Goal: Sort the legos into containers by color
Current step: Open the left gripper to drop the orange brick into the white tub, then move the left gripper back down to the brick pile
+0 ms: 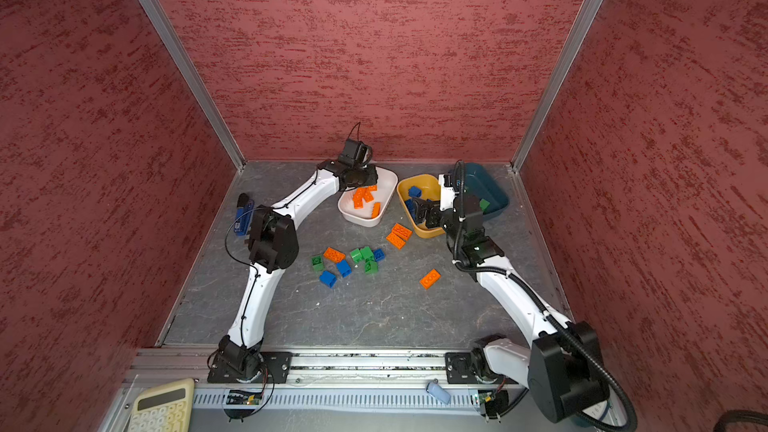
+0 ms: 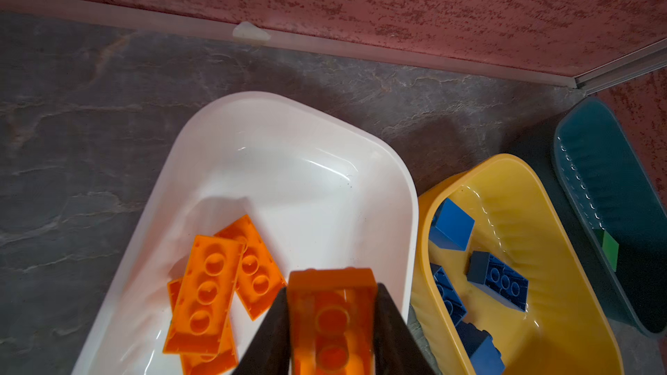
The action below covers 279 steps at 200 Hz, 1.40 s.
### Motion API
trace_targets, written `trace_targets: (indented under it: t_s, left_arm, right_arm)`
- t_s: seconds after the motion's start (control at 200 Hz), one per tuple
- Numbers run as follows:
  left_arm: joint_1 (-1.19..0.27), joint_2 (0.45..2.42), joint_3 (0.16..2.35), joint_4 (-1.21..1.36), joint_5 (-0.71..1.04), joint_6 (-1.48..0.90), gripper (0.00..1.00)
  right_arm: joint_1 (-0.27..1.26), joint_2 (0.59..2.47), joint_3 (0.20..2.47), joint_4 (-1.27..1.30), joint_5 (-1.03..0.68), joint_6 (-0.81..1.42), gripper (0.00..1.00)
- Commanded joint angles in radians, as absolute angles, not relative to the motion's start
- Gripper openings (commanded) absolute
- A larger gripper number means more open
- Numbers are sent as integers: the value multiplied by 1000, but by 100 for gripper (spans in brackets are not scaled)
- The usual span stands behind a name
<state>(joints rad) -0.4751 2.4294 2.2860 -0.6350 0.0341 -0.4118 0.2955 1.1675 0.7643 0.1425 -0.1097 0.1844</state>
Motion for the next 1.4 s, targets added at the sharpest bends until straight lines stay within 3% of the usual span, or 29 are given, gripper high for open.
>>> trace_targets:
  t_s: [0.0,0.195,0.461,0.596,1.002,1.197,1.393]
  left_arm:
    - [-475,2486,2394,-631,72,-454,37]
    - [-475,2505,2427,-580,148,-500,62]
    - [-491,2431,2405,-640,152,-463,84]
    - [-504,2328,2267,-623,132,-465,97]
    - [-532,1955,1754,-536,43,-473,99]
    - [-534,1797,1534,-587,-1,-491,100]
    - [-553,1746,1399,-630,58,-349,99]
  right_arm:
    - [296,1138,736,130,-59,201,99]
    - [296,1095,723,95,-35,244,99]
    - [295,1039,689,45,-65,285,99]
    - [297,1037,678,49,-95,318,99]
    - [336,1128,632,218,-156,401,99]
    - [341,1164,589,327,-58,432,99]
    - [341,1191,602,335,30,408,99]
